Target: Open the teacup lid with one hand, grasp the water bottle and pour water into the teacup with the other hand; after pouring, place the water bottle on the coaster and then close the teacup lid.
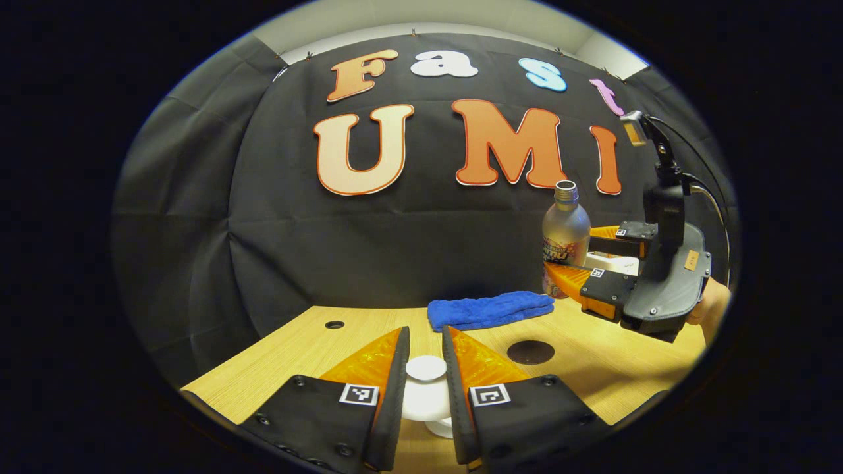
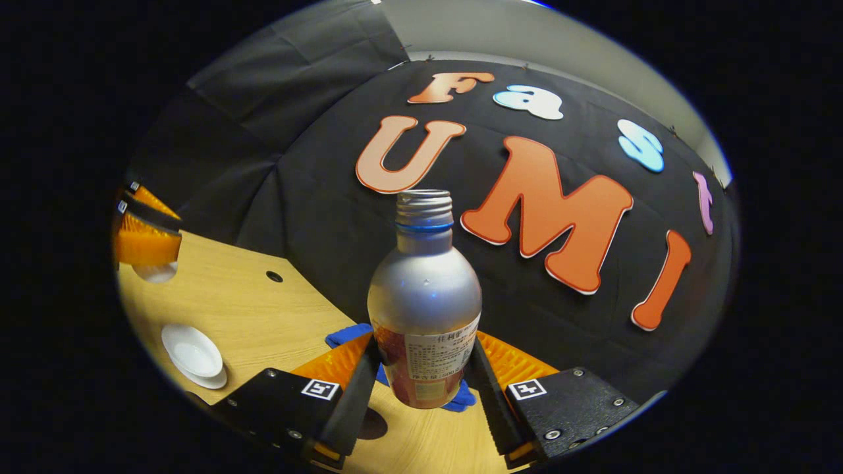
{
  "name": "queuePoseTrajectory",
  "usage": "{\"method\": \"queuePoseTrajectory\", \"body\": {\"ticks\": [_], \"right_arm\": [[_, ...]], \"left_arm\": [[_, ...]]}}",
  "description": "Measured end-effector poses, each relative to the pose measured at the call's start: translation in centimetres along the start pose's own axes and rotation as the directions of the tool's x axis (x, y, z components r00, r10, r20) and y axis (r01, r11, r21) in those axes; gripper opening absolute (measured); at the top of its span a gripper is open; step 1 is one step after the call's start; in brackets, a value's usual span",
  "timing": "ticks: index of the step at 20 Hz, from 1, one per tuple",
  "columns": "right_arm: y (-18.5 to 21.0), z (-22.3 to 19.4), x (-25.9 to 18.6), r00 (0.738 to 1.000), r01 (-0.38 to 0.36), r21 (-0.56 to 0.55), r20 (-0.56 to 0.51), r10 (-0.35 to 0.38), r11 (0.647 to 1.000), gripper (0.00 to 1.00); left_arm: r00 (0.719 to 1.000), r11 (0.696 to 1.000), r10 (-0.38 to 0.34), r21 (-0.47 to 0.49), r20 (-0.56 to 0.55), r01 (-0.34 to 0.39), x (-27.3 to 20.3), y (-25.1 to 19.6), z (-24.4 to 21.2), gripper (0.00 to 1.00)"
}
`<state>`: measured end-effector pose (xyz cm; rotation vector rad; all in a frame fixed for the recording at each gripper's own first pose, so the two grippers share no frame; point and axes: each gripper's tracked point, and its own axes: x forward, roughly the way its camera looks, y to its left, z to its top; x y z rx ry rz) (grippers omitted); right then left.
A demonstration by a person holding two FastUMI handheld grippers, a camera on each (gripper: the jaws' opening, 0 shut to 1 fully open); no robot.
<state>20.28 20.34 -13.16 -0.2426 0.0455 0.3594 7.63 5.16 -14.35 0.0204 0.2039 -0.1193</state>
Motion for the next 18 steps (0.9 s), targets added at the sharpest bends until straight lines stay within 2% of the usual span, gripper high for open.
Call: {"method": "queuePoseTrajectory", "body": {"ticks": [3,5,8,10,14,16,18], "right_arm": [[0.2,-1.3,0.6,0.999,-0.015,0.118,-0.046,0.021,0.993,0.78],[0.6,-2.2,1.1,0.996,-0.029,0.184,-0.072,0.043,0.983,0.78],[1.2,-3.8,2.3,0.99,-0.047,0.284,-0.117,0.083,0.958,0.78],[1.6,-5.7,3.1,0.982,-0.042,0.346,-0.161,0.104,0.937,0.78],[2.7,-9.7,3.8,0.958,-0.027,0.377,-0.254,0.131,0.926,0.78],[3.6,-11.0,3.6,0.946,-0.037,0.387,-0.284,0.157,0.921,0.78],[4.0,-11.1,3.7,0.944,-0.04,0.374,-0.289,0.158,0.927,0.78]], "left_arm": [[1.0,1.0,-0.017,0.003,-0.01,0.017,0.1,-1.3,-0.4,0.34],[1.0,1.0,-0.028,0.002,-0.014,0.028,0.2,-2.1,-0.5,0.36],[0.999,0.999,-0.042,-0.002,-0.017,0.042,0.4,-3.0,-0.6,0.34],[0.999,0.999,-0.049,0.001,-0.021,0.049,0.2,-3.5,-0.8,0.36],[0.998,0.999,-0.054,0.006,-0.04,0.054,0.5,-3.7,-1.6,0.37],[0.998,0.999,-0.052,0.0,-0.046,0.052,0.5,-3.6,-1.9,0.36],[0.997,0.999,-0.053,0.0,-0.05,0.053,0.6,-3.6,-2.2,0.37]]}}
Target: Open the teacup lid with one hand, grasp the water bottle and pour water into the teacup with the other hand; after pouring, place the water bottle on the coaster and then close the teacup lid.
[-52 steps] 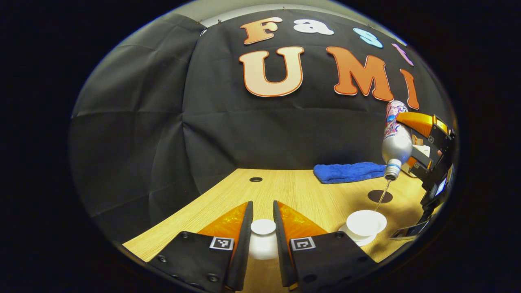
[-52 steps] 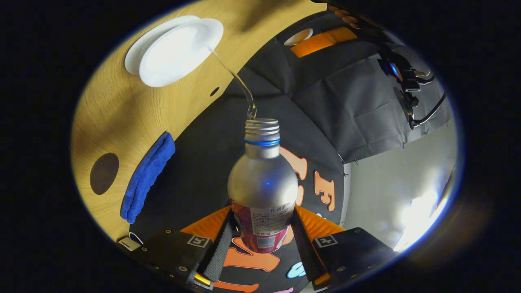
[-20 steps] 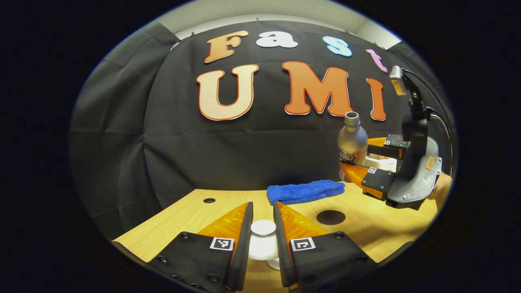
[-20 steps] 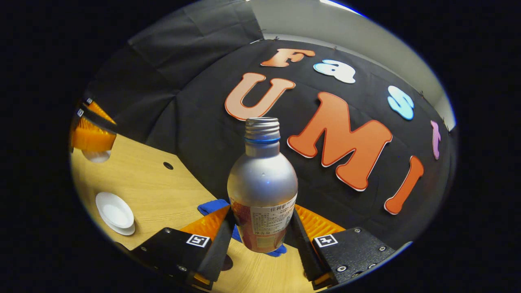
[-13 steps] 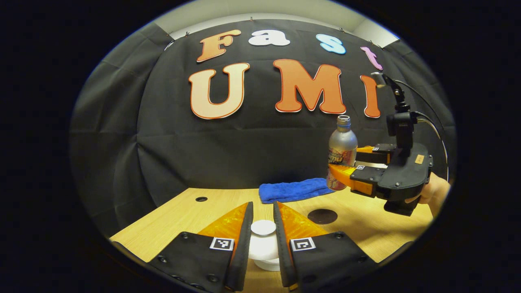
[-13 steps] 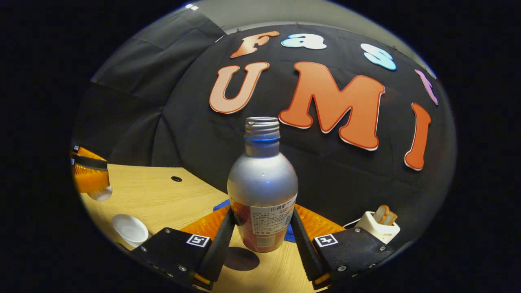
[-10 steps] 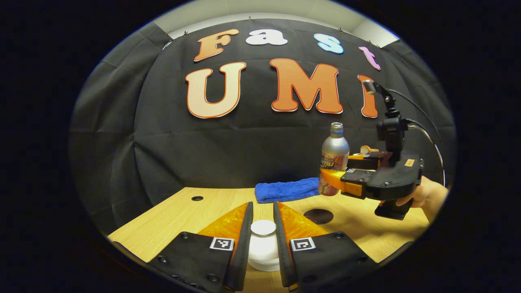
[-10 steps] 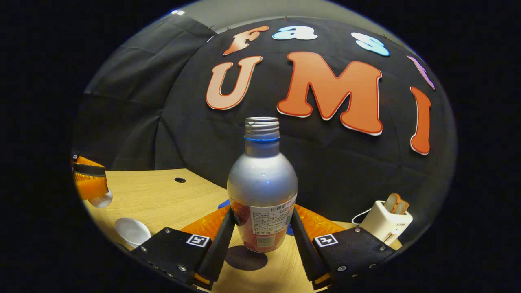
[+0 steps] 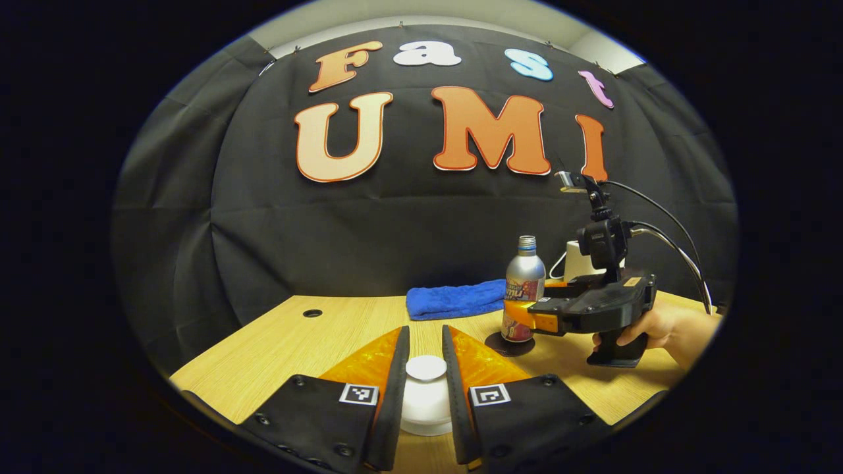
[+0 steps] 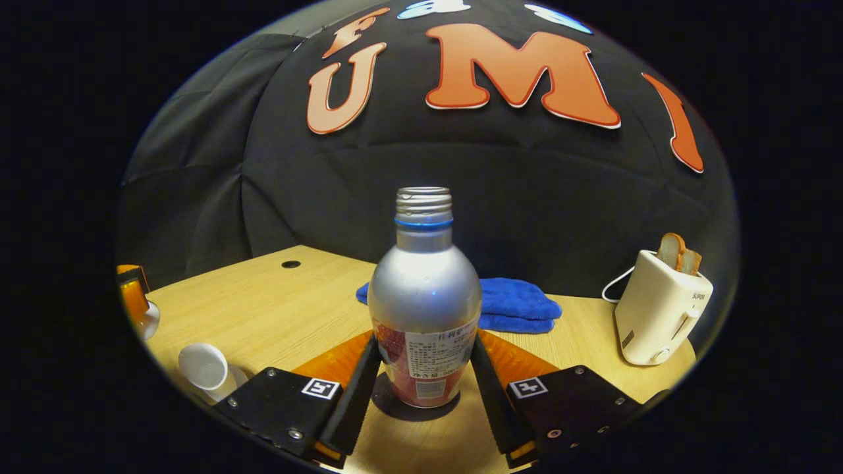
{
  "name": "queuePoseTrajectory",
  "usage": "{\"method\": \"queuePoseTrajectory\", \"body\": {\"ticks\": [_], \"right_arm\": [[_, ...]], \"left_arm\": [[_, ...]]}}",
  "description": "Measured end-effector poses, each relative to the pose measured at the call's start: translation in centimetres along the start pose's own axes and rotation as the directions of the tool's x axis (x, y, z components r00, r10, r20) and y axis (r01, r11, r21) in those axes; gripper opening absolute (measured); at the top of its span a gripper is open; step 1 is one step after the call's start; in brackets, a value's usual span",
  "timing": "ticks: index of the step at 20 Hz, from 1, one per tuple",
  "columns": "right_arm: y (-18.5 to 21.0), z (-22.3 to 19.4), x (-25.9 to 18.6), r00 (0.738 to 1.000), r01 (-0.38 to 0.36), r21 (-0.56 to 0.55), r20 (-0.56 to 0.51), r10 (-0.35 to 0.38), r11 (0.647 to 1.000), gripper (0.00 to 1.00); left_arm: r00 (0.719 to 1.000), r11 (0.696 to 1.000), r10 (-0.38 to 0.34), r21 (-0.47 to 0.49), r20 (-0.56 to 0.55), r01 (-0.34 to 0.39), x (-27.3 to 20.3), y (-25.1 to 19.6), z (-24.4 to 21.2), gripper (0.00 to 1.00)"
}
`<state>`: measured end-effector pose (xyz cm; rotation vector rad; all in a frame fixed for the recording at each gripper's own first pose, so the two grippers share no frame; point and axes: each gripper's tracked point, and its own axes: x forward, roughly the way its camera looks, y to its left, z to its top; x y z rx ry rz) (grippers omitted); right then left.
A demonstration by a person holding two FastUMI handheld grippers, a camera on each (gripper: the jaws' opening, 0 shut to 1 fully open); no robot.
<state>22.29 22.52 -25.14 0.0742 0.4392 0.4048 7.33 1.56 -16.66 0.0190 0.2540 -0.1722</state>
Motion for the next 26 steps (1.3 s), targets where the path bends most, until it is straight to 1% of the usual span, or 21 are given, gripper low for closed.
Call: {"method": "queuePoseTrajectory", "body": {"ticks": [3,7,8,9,10,11,13,14,15,16,17,21,23,26], "right_arm": [[0.1,-0.2,0.6,1.0,-0.003,0.005,0.009,0.002,1.0,0.78],[-0.1,-2.0,1.5,0.999,0.0,0.008,-0.037,0.001,1.0,0.78],[-0.1,-1.9,1.8,1.0,-0.003,0.009,-0.027,0.003,1.0,0.78],[-0.1,-1.7,1.7,1.0,-0.006,0.008,-0.023,0.006,1.0,0.79],[-0.1,-1.7,1.6,1.0,-0.008,0.002,-0.021,0.008,1.0,0.78],[0.0,-1.8,1.6,1.0,-0.009,-0.004,-0.023,0.009,1.0,0.78],[0.1,-2.8,1.9,0.998,-0.02,0.003,-0.052,0.02,1.0,0.82],[0.1,-3.1,1.7,0.998,-0.024,0.013,-0.065,0.025,1.0,0.83],[0.0,-3.1,1.6,0.997,-0.026,0.018,-0.072,0.027,0.999,0.93],[0.0,-2.9,1.3,0.997,-0.028,0.019,-0.075,0.029,0.999,0.96],[-0.1,-2.8,1.0,0.997,-0.029,0.017,-0.074,0.031,0.999,0.98],[-0.5,-1.2,-1.6,0.998,-0.044,0.02,-0.038,0.044,0.999,0.98],[-1.2,-0.9,-2.8,0.999,-0.035,0.027,-0.028,0.036,0.999,0.98],[-2.0,0.2,-4.9,1.0,-0.019,0.027,0.018,0.019,0.999,0.98]], "left_arm": [[1.0,1.0,0.001,-0.002,-0.015,-0.001,0.1,0.0,-0.6,0.36],[1.0,1.0,0.003,-0.01,-0.023,-0.004,0.4,0.3,-1.0,0.36],[1.0,1.0,0.002,-0.015,-0.031,-0.002,0.5,0.3,-1.2,0.37],[0.999,1.0,0.001,-0.02,-0.037,-0.001,0.6,0.3,-1.5,0.36],[0.999,1.0,-0.001,-0.024,-0.046,0.0,0.7,0.2,-1.8,0.34],[0.999,1.0,0.0,-0.028,-0.051,-0.001,0.9,0.3,-2.1,0.37],[0.998,0.999,0.0,-0.032,-0.057,-0.001,1.1,0.3,-2.3,0.37],[0.998,1.0,0.0,-0.03,-0.061,-0.002,1.2,0.3,-2.5,0.39],[0.998,1.0,0.004,-0.029,-0.064,-0.006,1.3,0.4,-2.4,0.4],[0.998,1.0,0.004,-0.029,-0.064,-0.006,1.4,0.4,-2.4,0.36],[0.998,1.0,0.006,-0.028,-0.066,-0.008,1.5,0.4,-2.5,0.36],[0.997,1.0,0.017,-0.022,-0.069,-0.018,2.1,0.6,-2.5,0.36],[0.997,0.999,0.018,-0.03,-0.075,-0.02,2.4,0.5,-2.8,0.36],[0.996,0.999,0.021,-0.041,-0.083,-0.025,2.8,0.4,-3.5,0.37]]}}
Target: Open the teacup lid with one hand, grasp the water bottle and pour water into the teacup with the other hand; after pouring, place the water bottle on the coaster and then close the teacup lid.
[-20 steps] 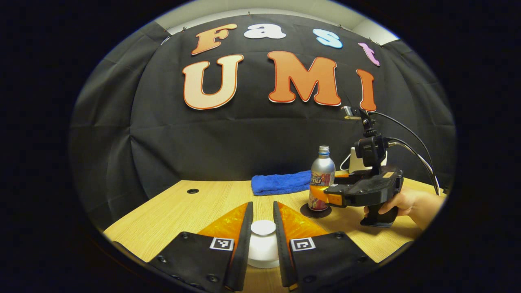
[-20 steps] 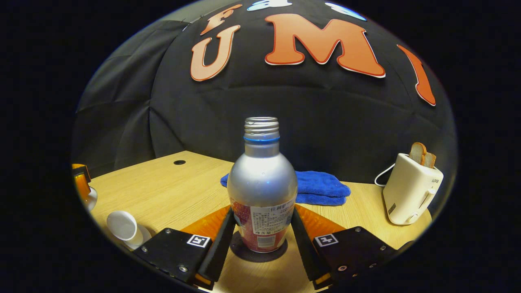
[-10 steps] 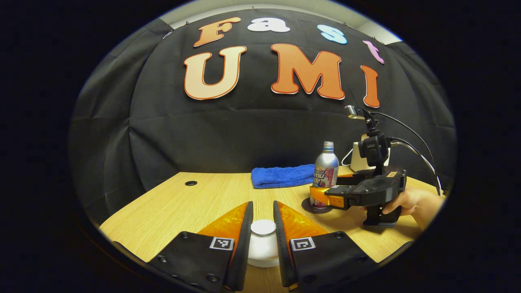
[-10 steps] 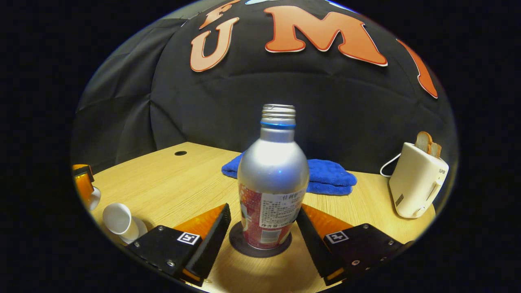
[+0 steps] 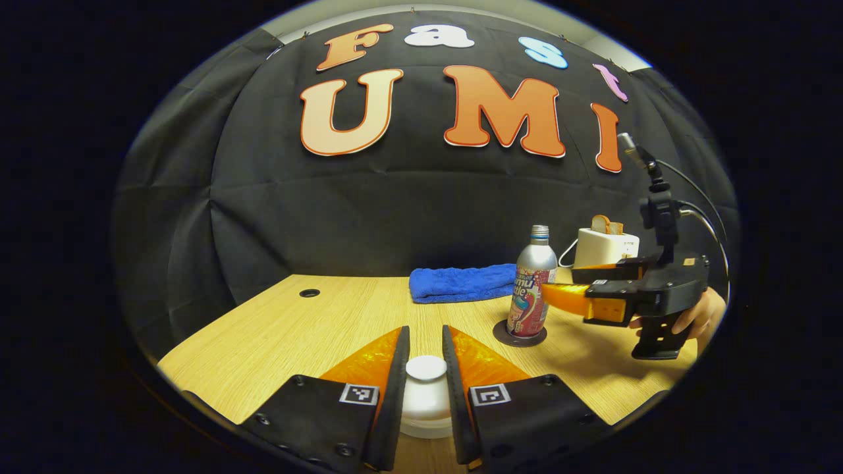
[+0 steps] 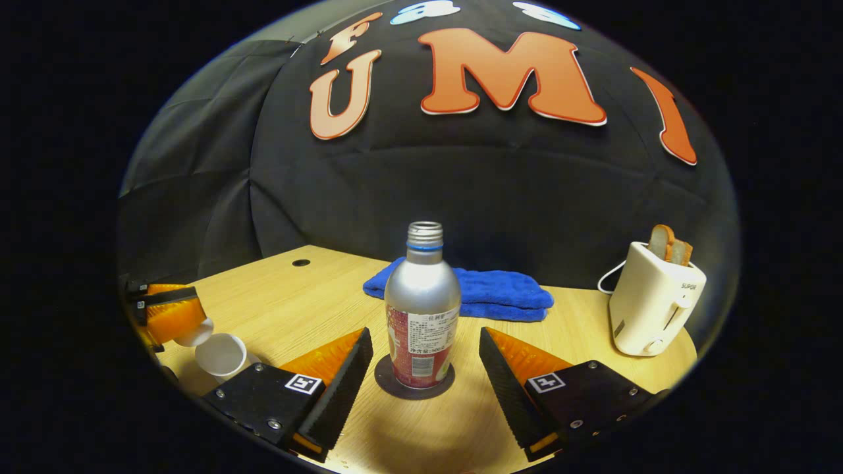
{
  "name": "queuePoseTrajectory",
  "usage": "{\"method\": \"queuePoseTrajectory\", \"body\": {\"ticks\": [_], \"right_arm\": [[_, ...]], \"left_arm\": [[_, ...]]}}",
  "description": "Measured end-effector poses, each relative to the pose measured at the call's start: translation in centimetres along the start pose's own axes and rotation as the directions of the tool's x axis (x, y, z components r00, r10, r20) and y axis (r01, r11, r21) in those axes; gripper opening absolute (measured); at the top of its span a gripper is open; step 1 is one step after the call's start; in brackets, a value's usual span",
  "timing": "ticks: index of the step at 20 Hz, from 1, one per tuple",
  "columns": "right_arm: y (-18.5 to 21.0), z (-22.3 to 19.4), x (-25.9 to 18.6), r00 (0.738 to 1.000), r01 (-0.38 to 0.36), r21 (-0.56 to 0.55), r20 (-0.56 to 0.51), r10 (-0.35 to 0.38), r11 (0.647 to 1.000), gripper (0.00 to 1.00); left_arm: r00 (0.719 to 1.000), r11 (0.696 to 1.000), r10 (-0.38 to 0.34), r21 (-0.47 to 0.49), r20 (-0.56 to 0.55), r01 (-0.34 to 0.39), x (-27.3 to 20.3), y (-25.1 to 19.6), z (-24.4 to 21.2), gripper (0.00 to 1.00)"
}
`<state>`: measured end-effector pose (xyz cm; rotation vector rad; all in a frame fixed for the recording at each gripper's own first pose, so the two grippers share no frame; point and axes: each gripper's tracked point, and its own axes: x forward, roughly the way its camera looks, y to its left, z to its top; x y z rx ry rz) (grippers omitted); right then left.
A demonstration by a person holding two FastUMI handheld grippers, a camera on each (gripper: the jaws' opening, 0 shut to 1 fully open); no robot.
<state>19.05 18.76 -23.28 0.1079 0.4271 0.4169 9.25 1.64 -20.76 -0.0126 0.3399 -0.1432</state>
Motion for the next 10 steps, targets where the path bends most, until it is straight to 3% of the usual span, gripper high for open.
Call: {"method": "queuePoseTrajectory", "body": {"ticks": [10], "right_arm": [[-0.4,1.2,-5.0,0.996,0.015,-0.007,0.09,-0.014,1.0,0.98]], "left_arm": [[0.999,1.0,-0.008,-0.015,-0.042,0.008,1.2,-0.8,-2.9,0.34]]}}
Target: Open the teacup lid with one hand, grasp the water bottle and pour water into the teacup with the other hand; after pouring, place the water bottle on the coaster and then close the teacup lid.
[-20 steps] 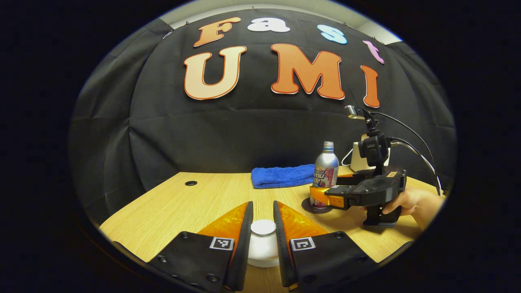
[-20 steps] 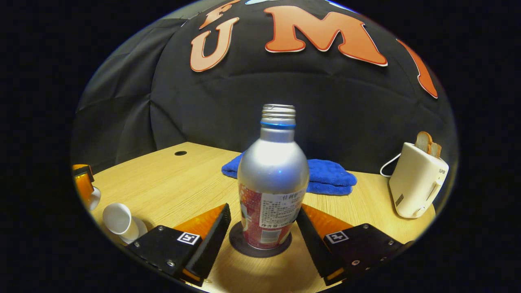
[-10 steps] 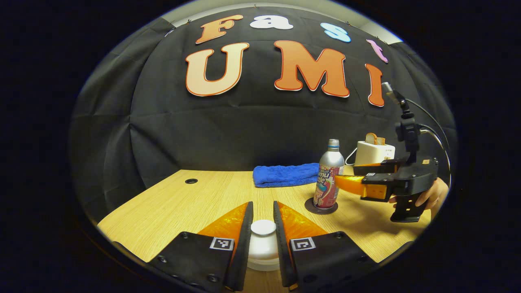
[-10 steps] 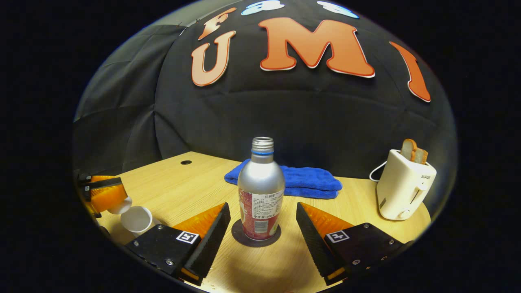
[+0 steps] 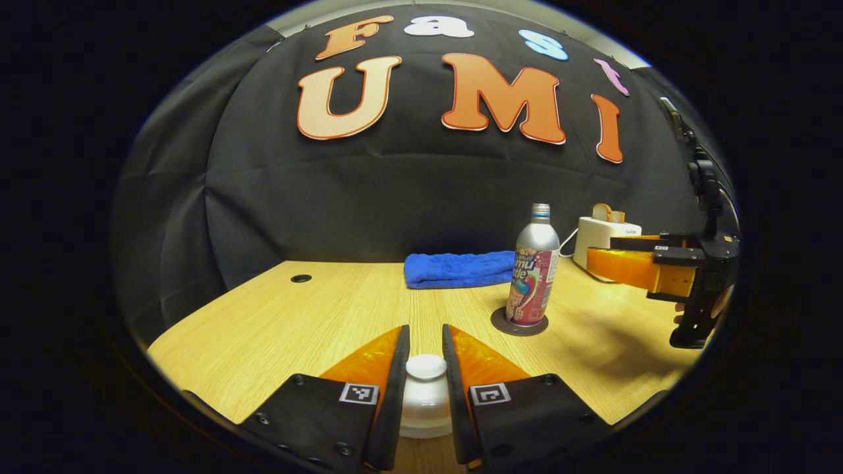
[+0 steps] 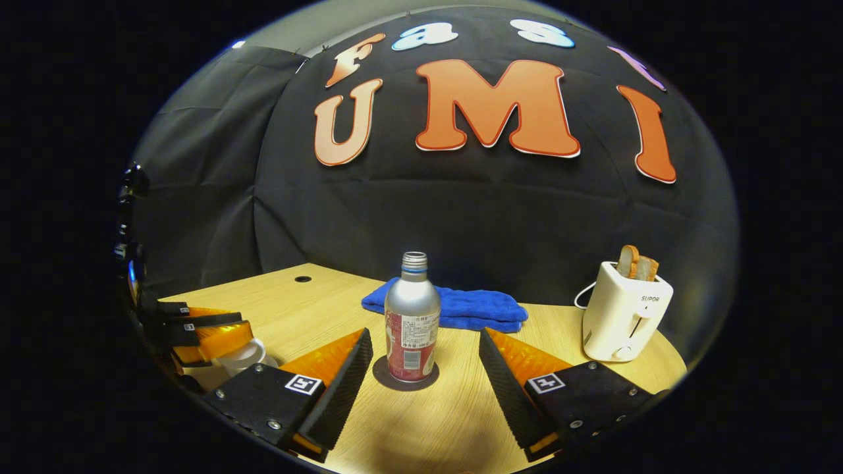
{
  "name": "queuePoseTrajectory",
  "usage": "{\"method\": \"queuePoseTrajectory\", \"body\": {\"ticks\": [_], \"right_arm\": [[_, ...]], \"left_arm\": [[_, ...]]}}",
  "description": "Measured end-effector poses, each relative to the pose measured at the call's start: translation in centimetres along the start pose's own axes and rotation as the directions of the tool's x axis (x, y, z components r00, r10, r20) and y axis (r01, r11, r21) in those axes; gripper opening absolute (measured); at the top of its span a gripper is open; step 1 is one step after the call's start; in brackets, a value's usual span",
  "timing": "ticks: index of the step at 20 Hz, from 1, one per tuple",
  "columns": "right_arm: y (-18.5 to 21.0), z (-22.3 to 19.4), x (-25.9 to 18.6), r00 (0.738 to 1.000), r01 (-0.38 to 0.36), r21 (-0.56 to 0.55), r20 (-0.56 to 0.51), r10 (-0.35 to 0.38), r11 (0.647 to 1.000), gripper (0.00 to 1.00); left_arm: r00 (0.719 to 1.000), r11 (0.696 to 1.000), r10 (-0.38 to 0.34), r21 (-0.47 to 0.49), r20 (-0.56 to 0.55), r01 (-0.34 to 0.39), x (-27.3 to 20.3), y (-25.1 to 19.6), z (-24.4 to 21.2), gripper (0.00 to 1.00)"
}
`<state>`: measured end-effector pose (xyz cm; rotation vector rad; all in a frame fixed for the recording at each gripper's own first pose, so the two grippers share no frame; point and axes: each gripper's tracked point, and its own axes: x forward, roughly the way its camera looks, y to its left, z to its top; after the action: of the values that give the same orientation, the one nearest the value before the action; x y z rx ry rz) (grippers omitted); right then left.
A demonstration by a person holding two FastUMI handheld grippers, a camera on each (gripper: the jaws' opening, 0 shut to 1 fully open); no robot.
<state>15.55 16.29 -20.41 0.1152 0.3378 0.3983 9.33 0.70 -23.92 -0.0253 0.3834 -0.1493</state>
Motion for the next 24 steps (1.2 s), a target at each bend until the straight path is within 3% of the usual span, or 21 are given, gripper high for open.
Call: {"method": "queuePoseTrajectory", "body": {"ticks": [10,12,14,15,19,22,24], "right_arm": [[1.9,-0.6,-1.8,1.0,-0.029,0.022,0.003,0.029,0.999,0.98],[1.8,-0.1,-2.3,1.0,-0.019,0.012,0.017,0.019,1.0,0.98],[1.7,0.6,-2.8,0.999,-0.011,0.01,0.04,0.011,1.0,0.98],[1.4,0.9,-3.2,0.999,-0.003,0.009,0.051,0.002,1.0,0.98],[0.6,2.8,-4.4,0.993,0.044,0.006,0.108,-0.044,0.999,0.98],[1.0,3.6,-5.2,0.992,0.017,0.037,0.123,-0.021,0.999,0.98],[0.6,4.4,-5.9,0.988,0.034,0.039,0.147,-0.039,0.999,0.98]], "left_arm": [[1.0,1.0,0.014,-0.016,-0.022,-0.014,0.5,0.3,-1.3,0.36],[0.999,0.999,0.032,-0.015,0.002,-0.032,0.3,0.8,-0.3,0.53],[0.997,0.998,0.065,-0.005,0.038,-0.065,0.1,1.5,0.7,0.6],[0.995,0.997,0.081,0.0,0.061,-0.081,-0.1,1.7,1.5,0.7],[0.984,0.994,0.103,0.016,0.147,-0.106,-1.3,1.4,5.1,0.82],[0.973,0.995,0.093,0.014,0.213,-0.099,-2.6,0.5,8.5,0.81],[0.965,0.996,0.082,0.015,0.248,-0.088,-3.2,-0.1,10.5,0.89]]}}
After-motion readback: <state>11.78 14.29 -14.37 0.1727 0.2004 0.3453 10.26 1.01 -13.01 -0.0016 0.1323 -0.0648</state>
